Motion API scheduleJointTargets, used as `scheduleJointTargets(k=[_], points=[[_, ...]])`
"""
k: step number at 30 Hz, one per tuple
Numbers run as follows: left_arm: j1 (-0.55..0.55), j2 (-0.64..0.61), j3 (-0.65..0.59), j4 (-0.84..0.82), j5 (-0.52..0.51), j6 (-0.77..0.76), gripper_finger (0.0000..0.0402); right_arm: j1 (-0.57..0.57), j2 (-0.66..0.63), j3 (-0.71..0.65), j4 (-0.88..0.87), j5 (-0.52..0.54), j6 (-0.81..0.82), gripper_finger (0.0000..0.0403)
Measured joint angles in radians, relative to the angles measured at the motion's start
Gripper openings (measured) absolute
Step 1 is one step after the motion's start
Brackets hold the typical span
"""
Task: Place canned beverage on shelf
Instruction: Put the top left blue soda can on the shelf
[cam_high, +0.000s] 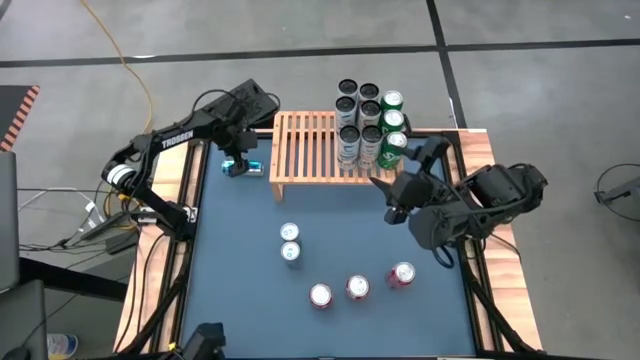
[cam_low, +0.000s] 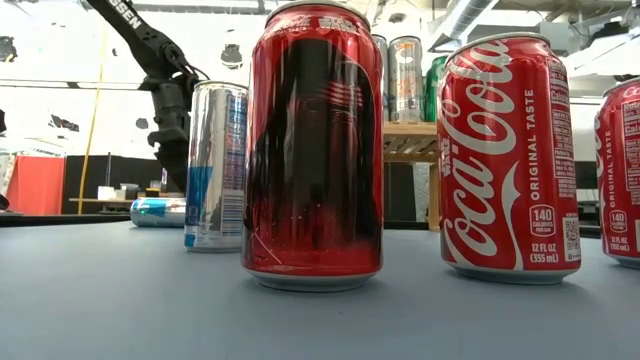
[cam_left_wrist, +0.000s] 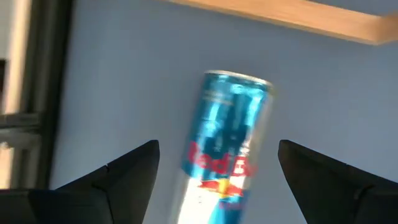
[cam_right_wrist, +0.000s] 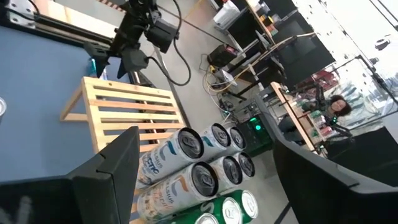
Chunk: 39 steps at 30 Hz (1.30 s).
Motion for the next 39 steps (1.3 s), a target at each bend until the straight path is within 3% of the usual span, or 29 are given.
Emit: scheduleJointTargets(k=[5,22,32,39], points=[[-0.002,0.019,0.000,-0.017,0.059,0.045,0.0316,-0.013,-0.009,0.000,0.000,-0.031,0.000,0.0314],[-0.001,0.195,0.000,-0.032,0.074,0.033,0.0313,-0.041,-0.021,0.000,0.000,-0.101,0.001,0.0314],[-0.001,0.196,0.000,-0.040,0.075,-0.082,0.0226,-0.033,-0.021,0.000,0.000,-0.101,-0.016,0.0314],[0.006,0.151,0.000,-0.038,0.095,-0.217,0.0242,-0.022,-0.021,0.000,0.000,-0.086,-0.022,0.0314]])
